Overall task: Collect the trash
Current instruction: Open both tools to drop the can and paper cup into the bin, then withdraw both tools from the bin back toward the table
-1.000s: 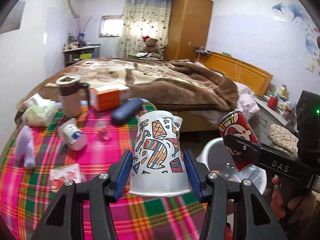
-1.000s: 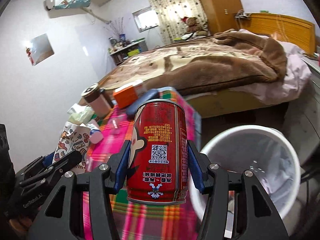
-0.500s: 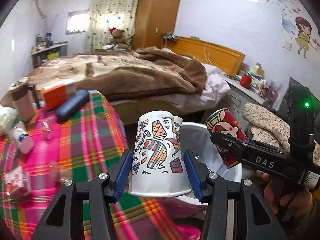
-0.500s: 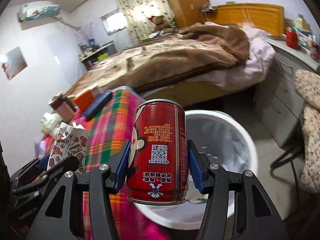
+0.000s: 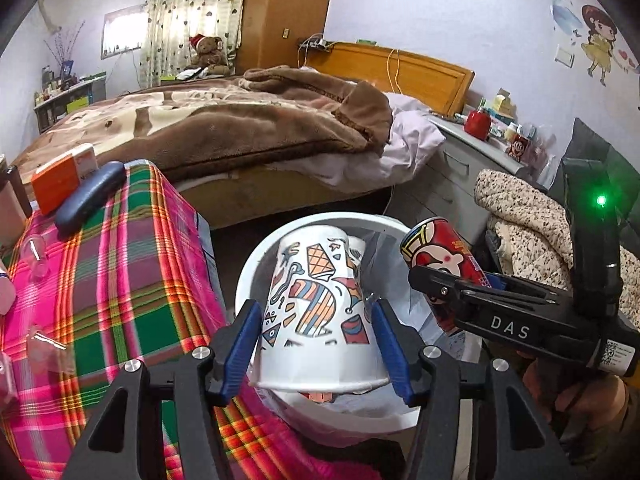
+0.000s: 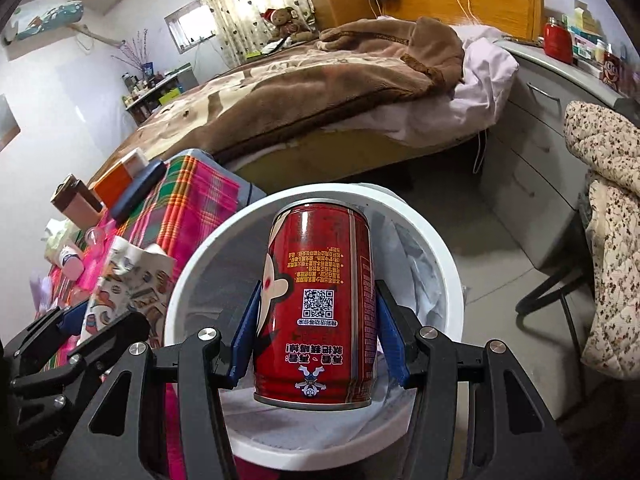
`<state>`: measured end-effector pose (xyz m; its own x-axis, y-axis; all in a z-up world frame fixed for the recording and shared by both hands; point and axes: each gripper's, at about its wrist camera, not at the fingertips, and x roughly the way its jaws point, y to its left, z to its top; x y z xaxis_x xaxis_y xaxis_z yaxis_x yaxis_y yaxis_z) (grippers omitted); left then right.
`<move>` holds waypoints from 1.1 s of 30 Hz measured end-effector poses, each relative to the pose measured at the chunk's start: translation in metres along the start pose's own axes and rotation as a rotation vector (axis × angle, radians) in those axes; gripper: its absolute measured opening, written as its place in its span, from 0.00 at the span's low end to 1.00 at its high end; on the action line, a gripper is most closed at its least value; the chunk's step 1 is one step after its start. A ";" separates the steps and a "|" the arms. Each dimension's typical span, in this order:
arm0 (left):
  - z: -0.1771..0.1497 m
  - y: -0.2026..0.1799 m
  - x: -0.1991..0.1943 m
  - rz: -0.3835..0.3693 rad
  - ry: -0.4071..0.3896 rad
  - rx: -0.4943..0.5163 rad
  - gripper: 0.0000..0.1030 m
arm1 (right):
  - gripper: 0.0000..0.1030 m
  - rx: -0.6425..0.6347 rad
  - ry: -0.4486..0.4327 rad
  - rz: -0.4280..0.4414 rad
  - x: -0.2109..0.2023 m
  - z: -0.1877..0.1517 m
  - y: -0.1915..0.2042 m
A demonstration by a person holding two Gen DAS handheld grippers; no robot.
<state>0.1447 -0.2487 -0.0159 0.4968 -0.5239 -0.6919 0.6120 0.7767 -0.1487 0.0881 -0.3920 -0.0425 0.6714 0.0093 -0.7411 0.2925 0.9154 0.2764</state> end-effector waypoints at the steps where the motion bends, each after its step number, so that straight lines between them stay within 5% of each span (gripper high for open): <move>1: 0.000 -0.001 0.003 0.001 0.004 0.006 0.57 | 0.54 0.002 0.001 -0.006 0.001 0.000 -0.002; 14: 0.000 0.013 0.002 -0.005 0.002 -0.042 0.65 | 0.60 0.036 -0.023 -0.006 -0.003 -0.001 -0.009; 33: -0.015 0.057 -0.060 0.070 -0.094 -0.106 0.65 | 0.60 -0.039 -0.080 0.065 -0.018 -0.003 0.037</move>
<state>0.1400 -0.1679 0.0067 0.5948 -0.4936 -0.6345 0.5080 0.8425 -0.1792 0.0842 -0.3571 -0.0209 0.7404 0.0381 -0.6710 0.2214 0.9289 0.2970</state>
